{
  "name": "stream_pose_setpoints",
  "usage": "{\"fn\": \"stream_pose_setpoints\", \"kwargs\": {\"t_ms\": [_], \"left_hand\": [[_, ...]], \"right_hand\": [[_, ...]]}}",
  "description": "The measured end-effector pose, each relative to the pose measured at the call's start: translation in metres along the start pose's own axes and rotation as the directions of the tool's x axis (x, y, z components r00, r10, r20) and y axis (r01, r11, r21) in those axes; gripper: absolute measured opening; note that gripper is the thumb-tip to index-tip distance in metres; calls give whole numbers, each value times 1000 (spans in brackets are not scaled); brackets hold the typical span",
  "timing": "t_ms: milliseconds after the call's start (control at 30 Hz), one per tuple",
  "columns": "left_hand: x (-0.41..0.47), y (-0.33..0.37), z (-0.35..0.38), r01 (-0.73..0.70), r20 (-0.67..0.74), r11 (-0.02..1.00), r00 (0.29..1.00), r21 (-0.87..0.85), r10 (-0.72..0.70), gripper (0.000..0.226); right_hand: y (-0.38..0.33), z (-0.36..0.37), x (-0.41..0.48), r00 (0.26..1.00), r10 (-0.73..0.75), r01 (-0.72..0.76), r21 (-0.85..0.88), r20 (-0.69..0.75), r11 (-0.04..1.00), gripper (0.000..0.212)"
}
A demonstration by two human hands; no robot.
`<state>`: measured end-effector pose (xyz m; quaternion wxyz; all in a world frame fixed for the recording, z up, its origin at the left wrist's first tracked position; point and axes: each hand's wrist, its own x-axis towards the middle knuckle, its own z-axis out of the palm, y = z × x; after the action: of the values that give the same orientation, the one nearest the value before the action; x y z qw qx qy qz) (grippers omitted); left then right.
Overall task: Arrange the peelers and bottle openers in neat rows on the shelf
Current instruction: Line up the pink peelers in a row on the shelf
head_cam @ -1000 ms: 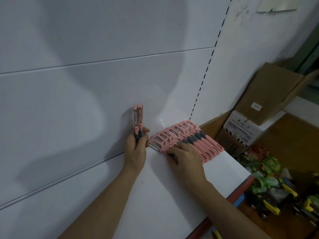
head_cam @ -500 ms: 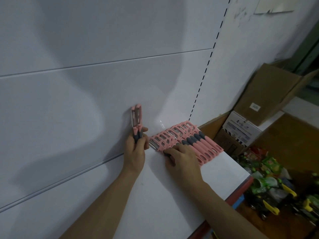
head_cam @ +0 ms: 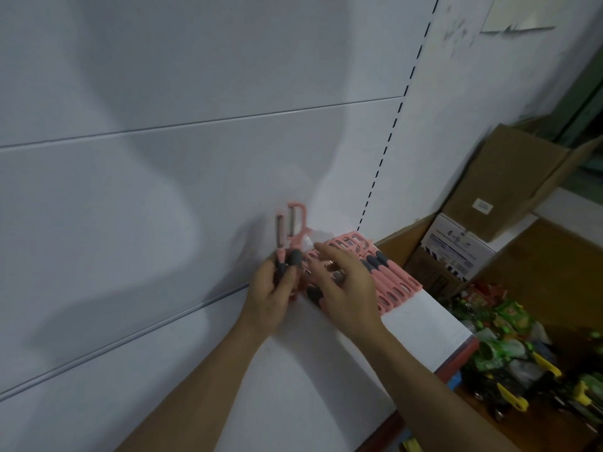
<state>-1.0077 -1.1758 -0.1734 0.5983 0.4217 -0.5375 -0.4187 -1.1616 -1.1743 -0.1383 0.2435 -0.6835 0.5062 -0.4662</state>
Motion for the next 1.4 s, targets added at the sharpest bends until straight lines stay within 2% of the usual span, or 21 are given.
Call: {"fn": "stream_pose_setpoints", "kwargs": {"t_ms": [67, 167, 233, 300, 367, 433, 500, 567, 600, 667, 733, 833, 933, 1167, 1400], "left_hand": [[-1, 3, 0, -75, 102, 993, 993, 89, 66, 25], [-2, 4, -2, -67, 147, 990, 988, 123, 49, 29], [-2, 3, -4, -48, 123, 995, 992, 92, 36, 30], [1, 2, -7, -42, 25, 998, 999, 40, 41, 26], [6, 2, -17, -61, -78, 996, 995, 66, 66, 19], [8, -3, -37, -67, -105, 988, 991, 142, 82, 19], [8, -9, -53, -70, -84, 985, 993, 157, 84, 23], [5, -11, -60, -63, -63, 988, 995, 139, 72, 24], [3, -11, -60, -57, -57, 991, 996, 117, 64, 24], [0, -10, -58, -72, -28, 995, 997, 64, 74, 22], [0, -9, -56, -87, 7, 996, 996, 35, 87, 25], [4, -9, -56, -61, -11, 998, 998, -10, 61, 25], [6, -10, -56, -43, -22, 999, 999, 10, 43, 23], [6, -9, -57, -40, -23, 999, 999, 36, 41, 24], [5, -7, -55, -32, -29, 998, 999, 60, 34, 23]], "right_hand": [[-9, -2, 10, 997, -35, 28, 98, 70, 995, 20], [-18, 0, 14, 993, -73, 51, 219, 96, 974, 19], [-22, 2, 10, 995, 25, -62, 390, 97, 919, 19], [-25, 1, 6, 989, 129, -146, 467, 67, 872, 20], [-23, -3, 4, 991, 132, -129, 314, 11, 941, 21], [-18, -6, 0, 999, 53, -53, 18, 13, 998, 22], [-12, -7, -7, 996, 69, -55, -206, 62, 977, 28], [-10, -5, -15, 994, 78, -49, -323, 78, 945, 45], [-10, -3, -19, 994, 72, -41, -342, 79, 939, 52], [-11, 0, -25, 995, 75, -56, -271, 60, 961, 60], [-11, 1, -30, 1000, 13, -8, -214, 20, 977, 46], [-8, -2, -34, 990, -132, 137, -356, 40, 924, 17], [-3, -4, -34, 975, -217, 213, -518, 53, 829, 14], [8, 15, -39, 965, -218, 261, -540, 145, 800, 17], [16, 19, -40, 972, -199, 233, -561, 122, 795, 15]]}}
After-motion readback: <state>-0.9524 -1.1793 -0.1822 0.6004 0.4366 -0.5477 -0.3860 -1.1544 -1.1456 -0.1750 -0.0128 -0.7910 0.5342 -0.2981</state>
